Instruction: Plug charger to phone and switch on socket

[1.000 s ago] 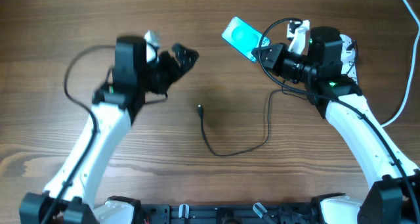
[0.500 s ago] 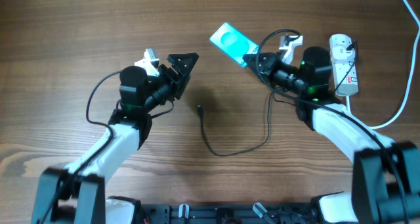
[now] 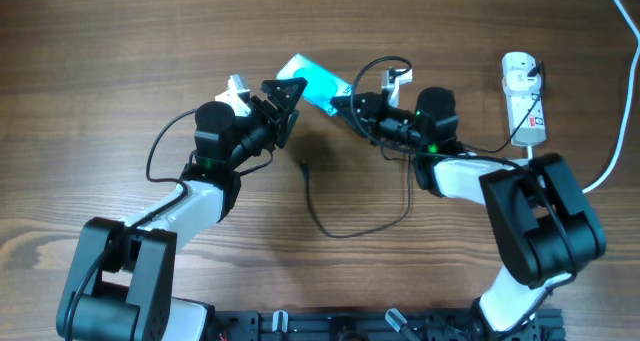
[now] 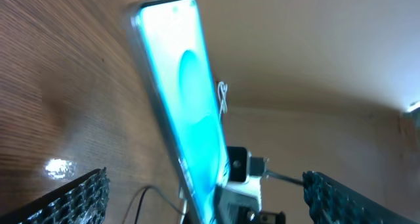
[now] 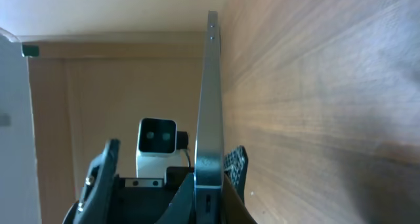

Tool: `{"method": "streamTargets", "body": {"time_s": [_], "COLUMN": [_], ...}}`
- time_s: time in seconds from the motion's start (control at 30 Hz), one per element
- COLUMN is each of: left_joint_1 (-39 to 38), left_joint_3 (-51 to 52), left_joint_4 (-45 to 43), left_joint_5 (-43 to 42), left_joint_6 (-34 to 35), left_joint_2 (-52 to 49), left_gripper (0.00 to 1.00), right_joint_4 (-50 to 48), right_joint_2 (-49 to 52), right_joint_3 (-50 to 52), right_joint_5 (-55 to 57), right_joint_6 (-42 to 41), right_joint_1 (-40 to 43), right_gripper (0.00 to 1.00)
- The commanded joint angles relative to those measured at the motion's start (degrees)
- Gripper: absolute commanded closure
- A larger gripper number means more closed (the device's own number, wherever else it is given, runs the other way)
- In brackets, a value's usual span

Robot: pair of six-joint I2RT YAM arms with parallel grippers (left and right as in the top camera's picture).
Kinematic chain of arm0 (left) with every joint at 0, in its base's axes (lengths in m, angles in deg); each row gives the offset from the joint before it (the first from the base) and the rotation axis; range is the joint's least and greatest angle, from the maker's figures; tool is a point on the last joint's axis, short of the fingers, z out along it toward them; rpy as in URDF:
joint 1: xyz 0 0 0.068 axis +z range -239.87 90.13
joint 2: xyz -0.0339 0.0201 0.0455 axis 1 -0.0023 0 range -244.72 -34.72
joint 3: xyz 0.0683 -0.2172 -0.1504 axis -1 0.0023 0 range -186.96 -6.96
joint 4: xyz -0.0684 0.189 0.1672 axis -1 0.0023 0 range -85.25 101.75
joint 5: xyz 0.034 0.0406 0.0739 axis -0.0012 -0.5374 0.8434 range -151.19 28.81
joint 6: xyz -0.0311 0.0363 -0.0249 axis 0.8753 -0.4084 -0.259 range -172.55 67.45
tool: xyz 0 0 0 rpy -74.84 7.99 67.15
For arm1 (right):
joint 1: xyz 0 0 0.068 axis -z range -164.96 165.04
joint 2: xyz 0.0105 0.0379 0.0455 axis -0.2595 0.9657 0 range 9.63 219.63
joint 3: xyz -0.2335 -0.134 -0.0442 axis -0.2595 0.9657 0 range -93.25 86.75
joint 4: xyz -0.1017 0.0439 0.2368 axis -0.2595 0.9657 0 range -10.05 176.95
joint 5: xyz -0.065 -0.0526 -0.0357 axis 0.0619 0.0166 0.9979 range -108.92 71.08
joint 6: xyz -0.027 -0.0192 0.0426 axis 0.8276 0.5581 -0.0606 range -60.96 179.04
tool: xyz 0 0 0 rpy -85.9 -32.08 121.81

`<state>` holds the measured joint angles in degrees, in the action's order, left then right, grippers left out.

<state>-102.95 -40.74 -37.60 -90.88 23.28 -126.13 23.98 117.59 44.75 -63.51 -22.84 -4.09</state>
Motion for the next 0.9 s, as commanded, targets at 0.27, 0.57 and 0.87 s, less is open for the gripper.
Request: {"method": "streamTargets", "body": {"time_s": [0.27,0.57,0.87], "left_joint_1": [-0.1,-0.1,0.0], "left_joint_3": [0.2,0.2,0.2], "left_joint_4": [-3.3,-6.8,-7.0], "left_joint_5": [3.6,3.8,4.3], "left_joint_6": [3.1,4.9,5.7], "left_joint_2": [-0.7,-0.7,-0.7], "left_gripper": [0.0,0.05,0.07], "right_joint_4": [-2.5,-2.5,-3.8], "right_joint_2": [0.8,0.8,0.8], "right_joint_3": [-0.4,-0.4,-0.4], "right_joint_5": [-0.9,-0.5,-0.9], "right_joint_6": [-2.3,-3.7,-4.2], "right_joint_1": [-4.9,-5.8,-8.2], "right_gripper": [0.96,0.96,0.96]}}
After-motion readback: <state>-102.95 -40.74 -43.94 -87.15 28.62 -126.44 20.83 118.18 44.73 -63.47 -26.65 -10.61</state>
